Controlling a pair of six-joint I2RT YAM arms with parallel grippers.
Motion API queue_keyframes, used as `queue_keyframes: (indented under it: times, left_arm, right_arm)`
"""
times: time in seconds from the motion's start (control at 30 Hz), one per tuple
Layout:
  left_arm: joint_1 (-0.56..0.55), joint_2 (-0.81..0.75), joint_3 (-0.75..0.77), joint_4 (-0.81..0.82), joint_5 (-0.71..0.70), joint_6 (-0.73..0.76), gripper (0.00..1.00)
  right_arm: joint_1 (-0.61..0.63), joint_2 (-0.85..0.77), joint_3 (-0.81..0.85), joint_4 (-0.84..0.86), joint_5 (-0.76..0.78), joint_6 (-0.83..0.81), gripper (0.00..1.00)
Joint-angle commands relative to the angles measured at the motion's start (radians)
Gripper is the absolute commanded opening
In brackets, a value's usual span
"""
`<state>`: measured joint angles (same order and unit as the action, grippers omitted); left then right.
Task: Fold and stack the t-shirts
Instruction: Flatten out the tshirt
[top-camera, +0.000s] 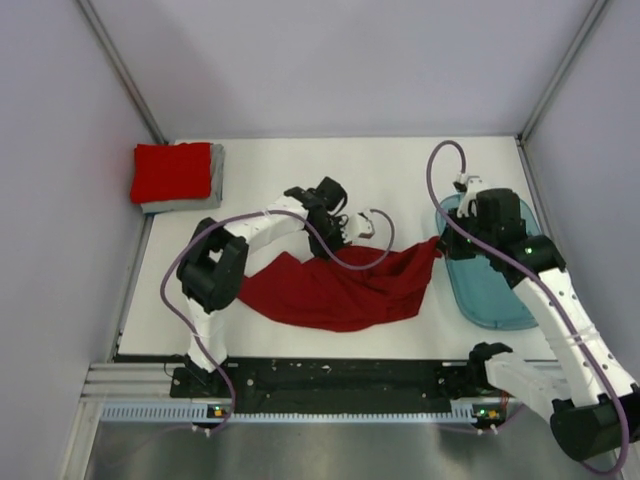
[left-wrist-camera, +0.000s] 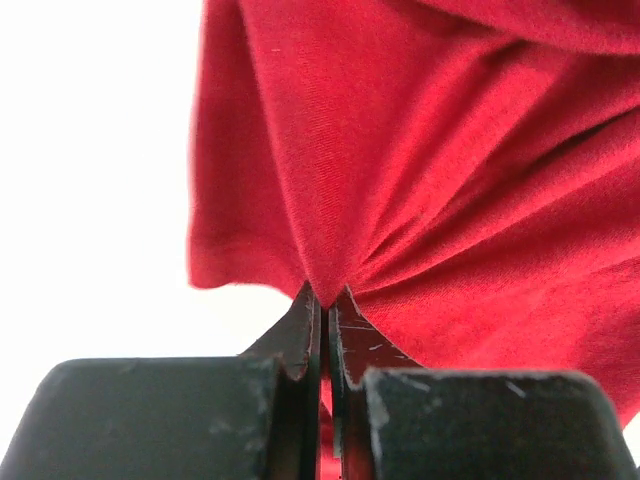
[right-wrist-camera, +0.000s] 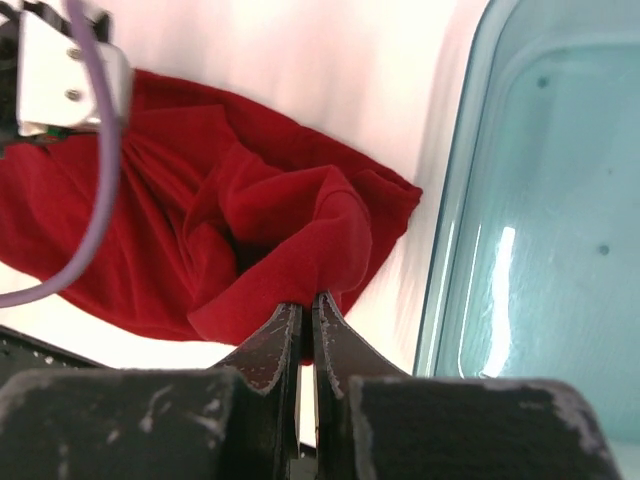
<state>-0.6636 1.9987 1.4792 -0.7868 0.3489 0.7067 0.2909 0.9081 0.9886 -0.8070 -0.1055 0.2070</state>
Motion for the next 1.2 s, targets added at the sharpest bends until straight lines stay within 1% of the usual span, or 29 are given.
queue_keyframes:
  times: [0.0, 0.03, 0.1, 0.17, 0.23, 0.27, 0.33, 0.4, 0.47, 0.5, 0.57, 0.63, 0.67, 0.7, 0.73, 0.77, 0.83, 0.97, 1.07, 1.13, 1.17]
  left_arm:
    - [0.093, -0.202, 0.148, 0.061, -0.232, -0.104, 0.0]
    - [0.113, -0.234, 0.177, 0.099, -0.284, -0.121, 0.0]
    - [0.163, -0.287, 0.257, 0.162, -0.397, -0.118, 0.0]
    - [0.2, -0.325, 0.326, 0.207, -0.461, -0.092, 0.0]
    - [0.222, -0.347, 0.383, 0.228, -0.511, -0.052, 0.0]
    - [0.223, -0.357, 0.392, 0.234, -0.533, -0.021, 0.0]
    - [0.223, -0.385, 0.371, 0.235, -0.542, 0.035, 0.0]
    - [0.222, -0.423, 0.296, 0.233, -0.528, 0.069, 0.0]
    - [0.222, -0.471, 0.189, 0.225, -0.484, 0.099, 0.0]
    - [0.222, -0.492, 0.131, 0.212, -0.449, 0.111, 0.0]
    - [0.214, -0.523, 0.043, 0.12, -0.307, 0.146, 0.02]
    - [0.202, -0.544, -0.026, 0.0, -0.168, 0.187, 0.21]
    - [0.193, -0.551, -0.064, -0.041, -0.112, 0.198, 0.37]
    - [0.185, -0.557, -0.106, -0.086, -0.064, 0.207, 0.51]
    - [0.18, -0.558, -0.126, -0.124, -0.03, 0.221, 0.62]
    - [0.177, -0.558, -0.144, -0.149, -0.004, 0.218, 0.68]
    - [0.179, -0.552, -0.163, -0.167, -0.013, 0.179, 0.7]
    - [0.228, -0.514, -0.181, -0.118, -0.102, 0.113, 0.7]
    - [0.286, -0.456, -0.16, -0.12, -0.1, 0.073, 0.65]
    - [0.3, -0.413, -0.166, -0.109, -0.106, 0.062, 0.59]
    - [0.3, -0.397, -0.181, -0.097, -0.111, 0.069, 0.58]
  right_arm:
    - [-0.054, 0.115, 0.192, 0.137, -0.043, -0.043, 0.0]
    - [-0.065, 0.153, 0.25, 0.144, -0.049, -0.049, 0.0]
    - [-0.087, 0.26, 0.423, 0.149, -0.059, -0.058, 0.0]
    - [-0.088, 0.336, 0.592, 0.149, -0.068, -0.066, 0.0]
    - [-0.088, 0.389, 0.726, 0.154, -0.117, -0.066, 0.0]
    - [-0.088, 0.408, 0.78, 0.158, -0.15, -0.064, 0.0]
    - [-0.088, 0.426, 0.789, 0.169, -0.241, -0.057, 0.0]
    - [-0.087, 0.431, 0.727, 0.177, -0.328, -0.026, 0.0]
    - [-0.082, 0.423, 0.618, 0.189, -0.359, 0.012, 0.0]
    - [-0.078, 0.419, 0.552, 0.193, -0.368, 0.022, 0.0]
    - [-0.07, 0.402, 0.42, 0.235, -0.41, 0.041, 0.0]
    - [-0.068, 0.371, 0.293, 0.281, -0.431, 0.077, 0.0]
    - [-0.068, 0.358, 0.227, 0.302, -0.437, 0.092, 0.0]
    - [-0.068, 0.341, 0.173, 0.314, -0.436, 0.101, 0.0]
    - [-0.068, 0.333, 0.135, 0.322, -0.431, 0.107, 0.0]
    - [-0.068, 0.328, 0.099, 0.324, -0.425, 0.109, 0.0]
    - [-0.068, 0.322, 0.044, 0.327, -0.416, 0.109, 0.0]
    - [-0.068, 0.319, -0.014, 0.338, -0.393, 0.109, 0.0]
    - [-0.068, 0.315, -0.025, 0.338, -0.366, 0.103, 0.0]
    - [-0.068, 0.305, -0.028, 0.338, -0.352, 0.098, 0.0]
    - [-0.068, 0.304, -0.03, 0.338, -0.347, 0.097, 0.0]
